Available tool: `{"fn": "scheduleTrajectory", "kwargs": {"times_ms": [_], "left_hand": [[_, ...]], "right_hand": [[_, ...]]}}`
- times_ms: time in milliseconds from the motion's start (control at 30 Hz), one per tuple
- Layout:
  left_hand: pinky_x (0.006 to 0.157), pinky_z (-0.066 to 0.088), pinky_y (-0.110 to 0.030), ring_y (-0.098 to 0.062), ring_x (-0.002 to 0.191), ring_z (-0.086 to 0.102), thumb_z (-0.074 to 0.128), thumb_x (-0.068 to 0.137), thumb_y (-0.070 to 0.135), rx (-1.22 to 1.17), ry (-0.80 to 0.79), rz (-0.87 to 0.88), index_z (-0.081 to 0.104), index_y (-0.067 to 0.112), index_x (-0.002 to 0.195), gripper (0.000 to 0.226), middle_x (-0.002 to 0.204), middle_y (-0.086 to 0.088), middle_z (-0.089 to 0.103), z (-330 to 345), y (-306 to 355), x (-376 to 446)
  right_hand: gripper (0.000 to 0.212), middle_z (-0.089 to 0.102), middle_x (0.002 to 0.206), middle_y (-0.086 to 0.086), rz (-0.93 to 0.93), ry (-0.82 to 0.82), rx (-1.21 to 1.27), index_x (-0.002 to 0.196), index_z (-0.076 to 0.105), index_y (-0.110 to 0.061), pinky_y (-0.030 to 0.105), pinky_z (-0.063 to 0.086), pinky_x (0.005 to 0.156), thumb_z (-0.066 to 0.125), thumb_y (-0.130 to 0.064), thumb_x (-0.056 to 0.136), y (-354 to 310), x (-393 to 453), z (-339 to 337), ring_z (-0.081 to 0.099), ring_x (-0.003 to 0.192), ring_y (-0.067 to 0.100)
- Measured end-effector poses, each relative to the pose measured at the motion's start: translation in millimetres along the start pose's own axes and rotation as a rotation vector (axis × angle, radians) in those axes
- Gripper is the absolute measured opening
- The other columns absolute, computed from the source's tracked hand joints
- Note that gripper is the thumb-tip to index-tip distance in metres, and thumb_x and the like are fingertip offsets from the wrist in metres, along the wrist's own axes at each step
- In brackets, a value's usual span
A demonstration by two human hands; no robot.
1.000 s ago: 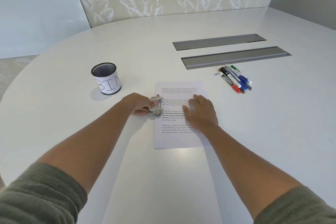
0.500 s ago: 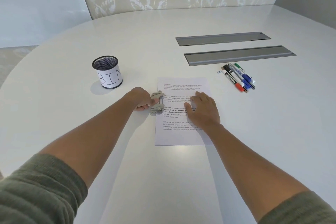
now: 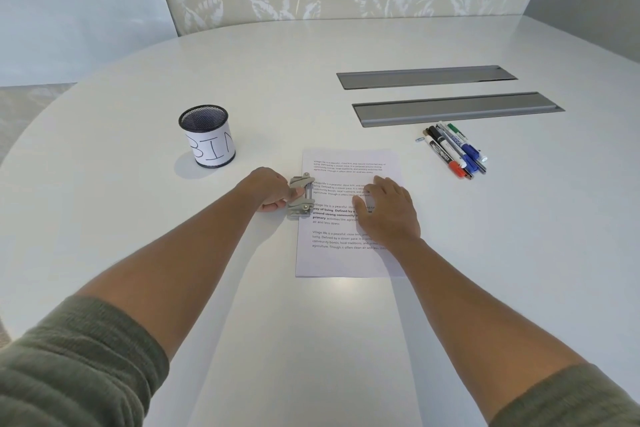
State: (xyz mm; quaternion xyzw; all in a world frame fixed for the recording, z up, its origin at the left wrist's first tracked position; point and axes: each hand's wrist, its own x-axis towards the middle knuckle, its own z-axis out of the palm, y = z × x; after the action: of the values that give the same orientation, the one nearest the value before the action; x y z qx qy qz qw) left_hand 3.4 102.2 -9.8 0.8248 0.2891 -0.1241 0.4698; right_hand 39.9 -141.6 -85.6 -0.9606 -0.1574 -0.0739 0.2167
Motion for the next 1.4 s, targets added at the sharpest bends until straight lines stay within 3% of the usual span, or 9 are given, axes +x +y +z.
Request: {"fn": "scheduleTrajectory", "kwargs": {"times_ms": [200,367,500,667,867,1100,1233,1400], "left_hand": [[0.066,0.054,-0.02,-0.01,0.074,0.061,0.085,0.078,0.029,-0.044,-0.035,-0.032,0.058,0.014,0.082,0.032,0.086,-0.004,0.064,-3,-2,4],[0.089,0.056,-0.026,-0.007,0.074,0.063,0.087,0.074,0.034,-0.092,-0.08,-0.077,0.065,0.012,0.092,0.036,0.085,-0.003,0.067,-7,-3,11],[0.075,0.054,-0.021,-0.004,0.073,0.063,0.086,0.075,0.035,-0.107,-0.119,-0.09,0.066,0.013,0.092,0.034,0.086,-0.001,0.067,-10,-2,9],[0.071,0.055,-0.019,-0.007,0.077,0.062,0.088,0.071,0.04,-0.151,-0.136,-0.102,0.067,0.014,0.093,0.04,0.089,0.0,0.064,-12,-1,2],[0.051,0.052,-0.015,-0.005,0.072,0.06,0.089,0.067,0.046,-0.199,-0.095,-0.091,0.069,0.013,0.102,0.051,0.088,0.0,0.064,-9,-5,-2],[0.06,0.059,-0.02,-0.01,0.075,0.067,0.072,0.072,0.068,-0.307,-0.06,-0.07,0.064,0.01,0.098,0.065,0.092,-0.002,0.067,-7,-9,-9],[0.062,0.062,-0.027,-0.017,0.067,0.066,0.054,0.094,0.056,-0.391,-0.038,-0.098,0.058,0.007,0.095,0.05,0.086,-0.007,0.063,-9,-15,-12],[0.056,0.062,-0.029,-0.021,0.061,0.066,0.043,0.1,0.017,-0.423,-0.008,-0.123,0.053,0.005,0.096,0.016,0.079,-0.008,0.055,-9,-24,-25]], "right_hand": [[0.046,0.041,0.152,0.002,-0.002,0.002,-0.006,0.127,0.058,-0.022,0.037,0.014,0.121,0.044,-0.05,0.094,0,0,1,0.027,0.145,0.019],[0.045,0.041,0.152,0.002,-0.007,0.007,-0.009,0.126,0.058,-0.021,0.037,0.015,0.121,0.044,-0.05,0.094,0,0,1,0.027,0.144,0.019],[0.044,0.041,0.152,0.002,-0.013,0.005,-0.012,0.125,0.058,-0.021,0.037,0.015,0.121,0.044,-0.05,0.095,1,0,1,0.027,0.144,0.019],[0.047,0.039,0.153,0.001,-0.008,-0.01,-0.028,0.129,0.056,-0.021,0.037,0.013,0.121,0.042,-0.051,0.095,1,1,1,0.025,0.145,0.019],[0.045,0.041,0.151,0.001,-0.008,-0.008,-0.031,0.127,0.056,-0.021,0.038,0.015,0.121,0.044,-0.05,0.095,-2,1,-1,0.027,0.144,0.02],[0.043,0.041,0.149,0.003,-0.013,-0.038,-0.034,0.128,0.056,-0.019,0.038,0.015,0.12,0.046,-0.046,0.096,-6,2,-7,0.028,0.143,0.021],[0.045,0.039,0.151,0.004,-0.011,-0.089,-0.025,0.13,0.055,-0.017,0.04,0.015,0.12,0.045,-0.046,0.097,-6,4,-11,0.027,0.144,0.021],[0.051,0.036,0.154,0.005,0.013,-0.101,-0.019,0.133,0.051,-0.013,0.043,0.011,0.121,0.043,-0.048,0.097,-5,1,-11,0.023,0.146,0.021]]}}
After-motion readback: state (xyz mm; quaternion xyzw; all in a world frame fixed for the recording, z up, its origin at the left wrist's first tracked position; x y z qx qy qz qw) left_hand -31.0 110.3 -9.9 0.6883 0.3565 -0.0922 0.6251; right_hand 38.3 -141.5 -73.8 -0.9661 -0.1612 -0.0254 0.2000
